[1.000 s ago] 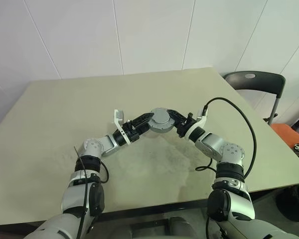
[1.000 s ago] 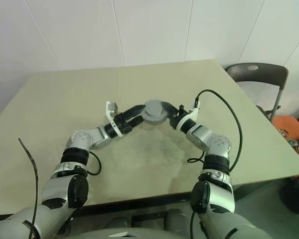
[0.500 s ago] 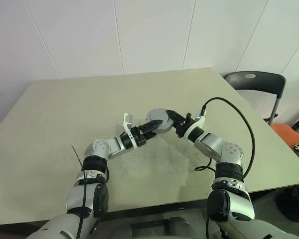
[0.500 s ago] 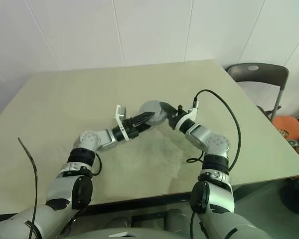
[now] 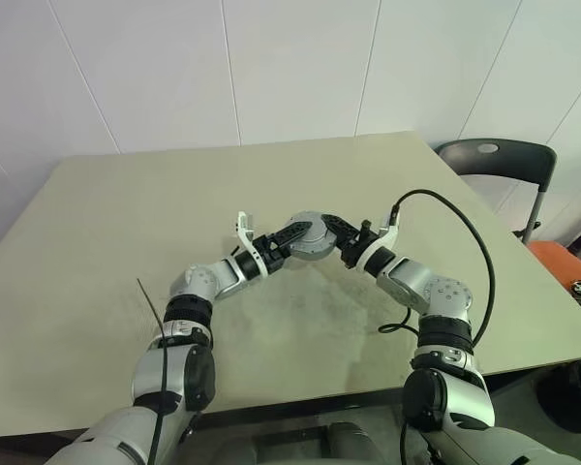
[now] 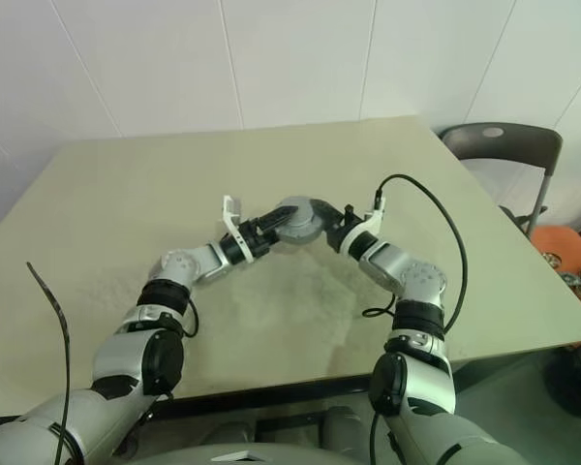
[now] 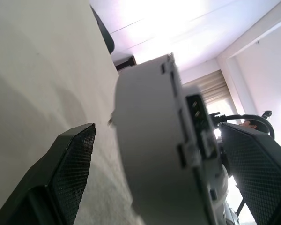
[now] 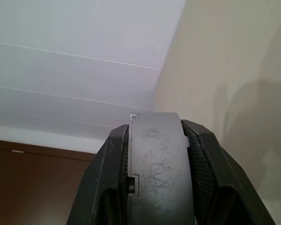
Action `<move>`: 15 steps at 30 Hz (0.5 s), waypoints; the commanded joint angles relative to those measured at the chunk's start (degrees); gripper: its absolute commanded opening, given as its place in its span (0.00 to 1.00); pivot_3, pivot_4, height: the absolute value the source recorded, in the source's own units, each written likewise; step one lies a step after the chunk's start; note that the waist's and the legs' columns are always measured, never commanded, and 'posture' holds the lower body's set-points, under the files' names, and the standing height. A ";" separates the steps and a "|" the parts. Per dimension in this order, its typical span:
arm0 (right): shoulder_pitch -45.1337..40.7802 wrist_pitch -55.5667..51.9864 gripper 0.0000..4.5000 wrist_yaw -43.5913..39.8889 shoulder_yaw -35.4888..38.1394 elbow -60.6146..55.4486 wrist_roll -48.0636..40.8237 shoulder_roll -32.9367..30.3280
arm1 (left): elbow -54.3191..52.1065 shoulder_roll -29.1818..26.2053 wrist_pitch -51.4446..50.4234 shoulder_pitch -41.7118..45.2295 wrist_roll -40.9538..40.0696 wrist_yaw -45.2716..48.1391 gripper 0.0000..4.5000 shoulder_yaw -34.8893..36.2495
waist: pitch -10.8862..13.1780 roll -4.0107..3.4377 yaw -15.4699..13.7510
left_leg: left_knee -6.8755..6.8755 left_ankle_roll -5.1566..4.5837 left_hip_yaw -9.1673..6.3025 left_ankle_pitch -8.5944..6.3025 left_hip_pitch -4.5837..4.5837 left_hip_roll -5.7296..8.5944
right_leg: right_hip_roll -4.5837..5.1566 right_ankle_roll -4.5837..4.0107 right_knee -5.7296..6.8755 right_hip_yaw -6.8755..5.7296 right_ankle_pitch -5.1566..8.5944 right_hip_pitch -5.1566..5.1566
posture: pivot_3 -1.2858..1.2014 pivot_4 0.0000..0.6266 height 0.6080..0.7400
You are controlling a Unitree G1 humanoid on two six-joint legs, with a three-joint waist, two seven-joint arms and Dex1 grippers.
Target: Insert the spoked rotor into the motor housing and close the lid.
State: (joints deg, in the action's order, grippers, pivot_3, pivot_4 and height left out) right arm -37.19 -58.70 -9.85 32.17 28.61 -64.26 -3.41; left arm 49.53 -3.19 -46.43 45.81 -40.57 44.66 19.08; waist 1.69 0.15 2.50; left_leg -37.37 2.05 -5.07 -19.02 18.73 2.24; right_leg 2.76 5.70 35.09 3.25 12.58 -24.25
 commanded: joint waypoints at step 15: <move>-0.90 0.74 0.28 -0.54 0.00 -2.96 -1.46 0.25 | 0.92 0.92 2.54 2.76 2.11 0.97 0.99 0.25 | 0.00 0.00 0.03 | -0.01 0.00 0.01 0.00 -0.02 0.00 | -0.02 0.00 0.02 0.01 0.00 0.00 | 0.52 0.00 1.00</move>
State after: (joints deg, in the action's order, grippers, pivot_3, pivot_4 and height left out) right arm -36.55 -58.45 -9.68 31.94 28.60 -64.25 -3.41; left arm 50.70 -2.19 -44.69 47.14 -38.39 45.05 18.99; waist 1.69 0.15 2.54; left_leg -37.38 2.05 -5.06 -19.02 18.71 2.24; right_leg 2.74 5.70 35.11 3.26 12.58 -24.25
